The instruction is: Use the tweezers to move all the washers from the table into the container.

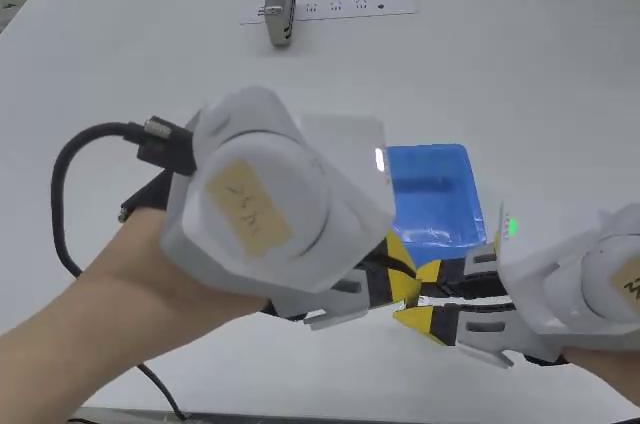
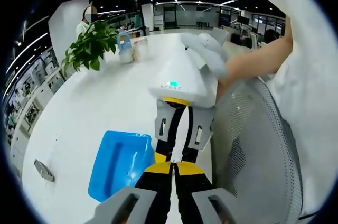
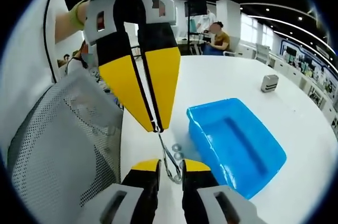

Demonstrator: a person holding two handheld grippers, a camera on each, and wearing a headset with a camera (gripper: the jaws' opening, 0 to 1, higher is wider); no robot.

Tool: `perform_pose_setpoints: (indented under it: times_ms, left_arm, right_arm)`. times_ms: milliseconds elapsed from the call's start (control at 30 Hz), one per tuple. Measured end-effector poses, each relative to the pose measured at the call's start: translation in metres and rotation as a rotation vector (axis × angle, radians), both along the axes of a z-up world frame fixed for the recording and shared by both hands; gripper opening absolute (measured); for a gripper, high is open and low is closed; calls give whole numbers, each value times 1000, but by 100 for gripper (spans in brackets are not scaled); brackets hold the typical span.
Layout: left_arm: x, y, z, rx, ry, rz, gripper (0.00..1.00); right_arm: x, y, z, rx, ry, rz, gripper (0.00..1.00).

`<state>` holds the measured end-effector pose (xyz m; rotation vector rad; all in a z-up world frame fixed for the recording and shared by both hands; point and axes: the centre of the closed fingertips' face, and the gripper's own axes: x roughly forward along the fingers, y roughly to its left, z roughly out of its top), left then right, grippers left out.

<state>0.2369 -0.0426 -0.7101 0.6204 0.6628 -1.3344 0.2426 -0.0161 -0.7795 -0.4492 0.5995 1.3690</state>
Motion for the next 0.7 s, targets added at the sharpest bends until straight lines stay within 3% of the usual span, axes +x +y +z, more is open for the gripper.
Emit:
perform_pose_setpoints:
  times_ms: [167, 233, 267, 300, 333, 400, 467, 533, 700]
  left_arm:
    - [0, 0, -3, 5, 7, 7, 0]
    - [3, 0, -4, 5, -4, 25, 0]
    - [3, 0, -4, -4, 11, 41, 0]
    - [1, 0, -3, -26, 61, 93, 3]
    - [2, -1, 0, -48, 65, 104, 5]
    - [6, 0, 6, -97, 36, 142, 9]
    - [5, 2, 12, -164, 49, 190, 12]
    - [5, 6, 16, -233, 60, 256, 17]
    - [8, 26, 20, -325, 37, 398, 33]
  right_arm:
    - [0, -4, -3, -64, -49, 57, 4]
    - [0, -4, -3, -56, -25, 40, 3]
    - [1, -4, -3, -52, -21, 32, 3]
    - [-1, -5, -3, -55, -19, 36, 3]
    - [0, -6, -3, -61, -23, 30, 3]
    - [1, -7, -3, -62, -15, 1, 3]
    - [4, -9, -3, -42, -2, -40, 3]
    - [7, -11, -3, -10, 41, -102, 3]
    - [14, -16, 5, 72, 79, -211, 3]
